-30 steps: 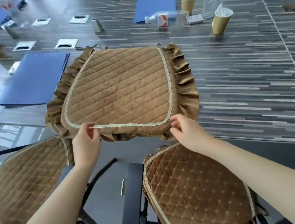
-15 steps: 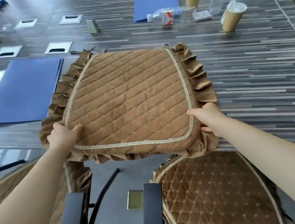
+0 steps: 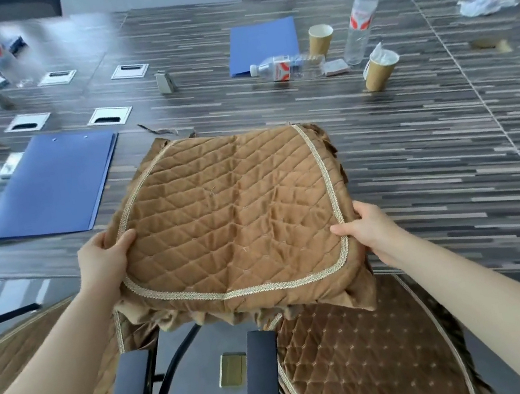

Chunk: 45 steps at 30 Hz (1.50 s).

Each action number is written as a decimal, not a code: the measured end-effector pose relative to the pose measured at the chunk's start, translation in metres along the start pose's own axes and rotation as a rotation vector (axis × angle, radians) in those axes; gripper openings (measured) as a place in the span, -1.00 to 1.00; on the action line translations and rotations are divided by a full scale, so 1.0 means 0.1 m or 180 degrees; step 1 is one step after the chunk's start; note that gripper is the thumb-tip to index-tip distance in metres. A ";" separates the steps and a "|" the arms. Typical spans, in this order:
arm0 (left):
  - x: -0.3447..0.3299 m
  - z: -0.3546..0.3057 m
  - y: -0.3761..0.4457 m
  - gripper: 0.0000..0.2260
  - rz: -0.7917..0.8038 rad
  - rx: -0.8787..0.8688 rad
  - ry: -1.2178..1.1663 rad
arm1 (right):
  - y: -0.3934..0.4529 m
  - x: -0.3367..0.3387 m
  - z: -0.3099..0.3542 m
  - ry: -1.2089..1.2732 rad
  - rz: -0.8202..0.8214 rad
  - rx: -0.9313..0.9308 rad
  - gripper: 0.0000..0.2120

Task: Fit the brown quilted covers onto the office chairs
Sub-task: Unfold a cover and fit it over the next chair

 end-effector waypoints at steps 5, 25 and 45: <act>0.06 0.06 -0.60 -0.85 0.0060 -0.0224 -0.0096 | -0.56 0.32 0.06 -0.0175 -0.0150 0.0175 -0.68; -0.70 1.15 -4.70 -0.80 0.0520 -0.0856 -0.0018 | -4.61 2.98 -1.07 -0.0054 -0.1936 0.0197 -0.73; -2.93 1.70 -7.82 -0.76 0.2389 -0.1572 0.1331 | -7.51 4.93 -2.55 -0.1115 -0.4084 -0.0283 -0.87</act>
Point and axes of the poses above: each hand's wrist, its own y-axis towards the middle knuckle, its own x-axis out of the back of the hand, z = x × y, the point moved 1 cm from there along y, towards the middle knuckle, and after that the axes turned 15 degrees about x, right-handed, at the moved point
